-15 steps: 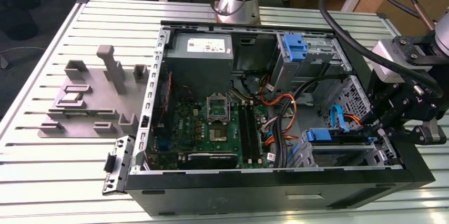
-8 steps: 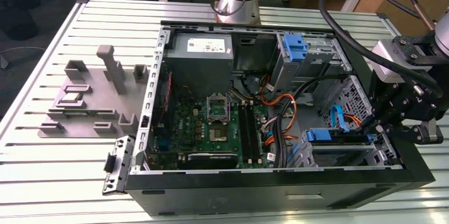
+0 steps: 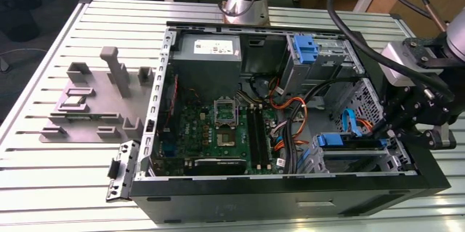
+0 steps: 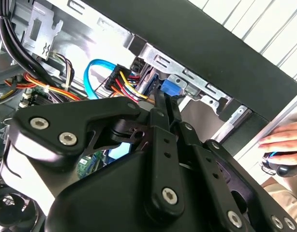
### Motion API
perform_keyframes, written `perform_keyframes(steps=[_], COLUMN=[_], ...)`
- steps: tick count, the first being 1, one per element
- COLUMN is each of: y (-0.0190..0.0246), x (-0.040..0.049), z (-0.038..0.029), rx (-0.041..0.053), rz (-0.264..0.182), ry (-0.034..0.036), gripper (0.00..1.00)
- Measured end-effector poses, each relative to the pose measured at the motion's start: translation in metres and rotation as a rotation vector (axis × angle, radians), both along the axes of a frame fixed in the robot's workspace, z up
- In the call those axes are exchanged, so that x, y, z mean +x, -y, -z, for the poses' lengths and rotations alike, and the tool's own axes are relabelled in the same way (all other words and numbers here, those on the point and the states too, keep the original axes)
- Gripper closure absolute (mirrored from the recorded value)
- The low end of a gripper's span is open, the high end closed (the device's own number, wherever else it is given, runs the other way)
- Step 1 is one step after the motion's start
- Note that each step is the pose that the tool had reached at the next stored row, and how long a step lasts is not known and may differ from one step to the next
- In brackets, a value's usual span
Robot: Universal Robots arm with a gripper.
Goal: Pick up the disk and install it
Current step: 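Insert the second disk wire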
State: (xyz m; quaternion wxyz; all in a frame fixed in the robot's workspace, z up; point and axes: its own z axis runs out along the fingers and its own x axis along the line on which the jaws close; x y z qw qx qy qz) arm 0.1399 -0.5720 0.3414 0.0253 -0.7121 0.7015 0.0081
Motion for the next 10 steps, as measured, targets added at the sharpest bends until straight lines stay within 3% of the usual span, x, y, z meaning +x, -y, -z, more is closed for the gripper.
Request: perform_keyframes(steps=[5, 10], y=[0.0000, 0.0000], x=[-0.0019, -0.0031], z=[0.0027, 0.0041], rx=[0.0028, 0.0026], rz=[-0.009, -0.012], ry=[0.0101, 0.0115], gripper=[0.84, 0.84])
